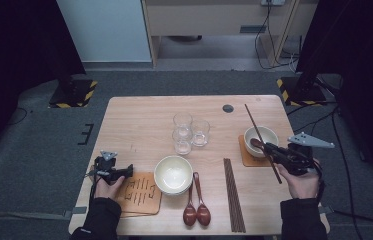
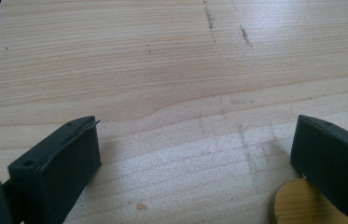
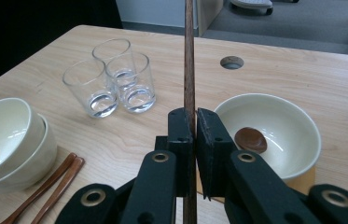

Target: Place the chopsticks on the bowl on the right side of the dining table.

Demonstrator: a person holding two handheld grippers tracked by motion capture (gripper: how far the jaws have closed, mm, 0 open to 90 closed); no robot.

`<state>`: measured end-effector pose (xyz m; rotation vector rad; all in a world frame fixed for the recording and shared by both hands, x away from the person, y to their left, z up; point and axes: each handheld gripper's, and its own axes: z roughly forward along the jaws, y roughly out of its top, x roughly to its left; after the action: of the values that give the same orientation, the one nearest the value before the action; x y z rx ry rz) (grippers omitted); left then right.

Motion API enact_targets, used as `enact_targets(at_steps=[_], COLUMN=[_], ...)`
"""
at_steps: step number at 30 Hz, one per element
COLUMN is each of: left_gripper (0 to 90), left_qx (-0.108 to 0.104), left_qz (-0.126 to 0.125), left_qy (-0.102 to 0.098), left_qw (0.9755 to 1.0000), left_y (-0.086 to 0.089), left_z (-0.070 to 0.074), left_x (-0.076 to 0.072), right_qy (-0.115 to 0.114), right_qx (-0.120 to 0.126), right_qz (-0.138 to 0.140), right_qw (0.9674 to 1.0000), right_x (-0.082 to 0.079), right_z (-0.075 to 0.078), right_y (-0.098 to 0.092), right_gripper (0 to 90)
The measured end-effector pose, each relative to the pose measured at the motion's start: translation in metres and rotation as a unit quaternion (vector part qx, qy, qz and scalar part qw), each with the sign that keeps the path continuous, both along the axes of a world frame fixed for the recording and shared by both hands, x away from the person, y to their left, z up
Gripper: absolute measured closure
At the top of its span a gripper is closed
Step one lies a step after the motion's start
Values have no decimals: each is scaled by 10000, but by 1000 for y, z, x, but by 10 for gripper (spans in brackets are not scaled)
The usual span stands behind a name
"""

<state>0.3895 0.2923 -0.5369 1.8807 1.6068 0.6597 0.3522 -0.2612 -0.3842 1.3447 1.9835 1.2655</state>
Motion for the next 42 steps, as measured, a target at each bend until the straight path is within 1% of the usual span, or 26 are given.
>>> enact_targets(at_steps=[7, 14, 26, 42], left_gripper=[3, 2, 3, 3], left_qx=[0, 2, 3, 2], left_qz=[-1, 0, 0, 0], left_qy=[1, 2, 3, 2], left_qw=[10000, 10000, 10000, 10000], left_y=[0, 0, 0, 0], left_z=[0, 0, 0, 0], left_x=[0, 0, 0, 0], right_qy=[-23, 37, 24, 203], right_qx=[36, 35, 39, -90], right_qz=[-64, -148, -307, -348], right_qw=[10000, 9999, 9995, 9991], right_x=[6, 14, 28, 55], right_z=[2, 0, -2, -17], right_y=[-8, -18, -38, -44], right_gripper=[848, 847, 847, 847])
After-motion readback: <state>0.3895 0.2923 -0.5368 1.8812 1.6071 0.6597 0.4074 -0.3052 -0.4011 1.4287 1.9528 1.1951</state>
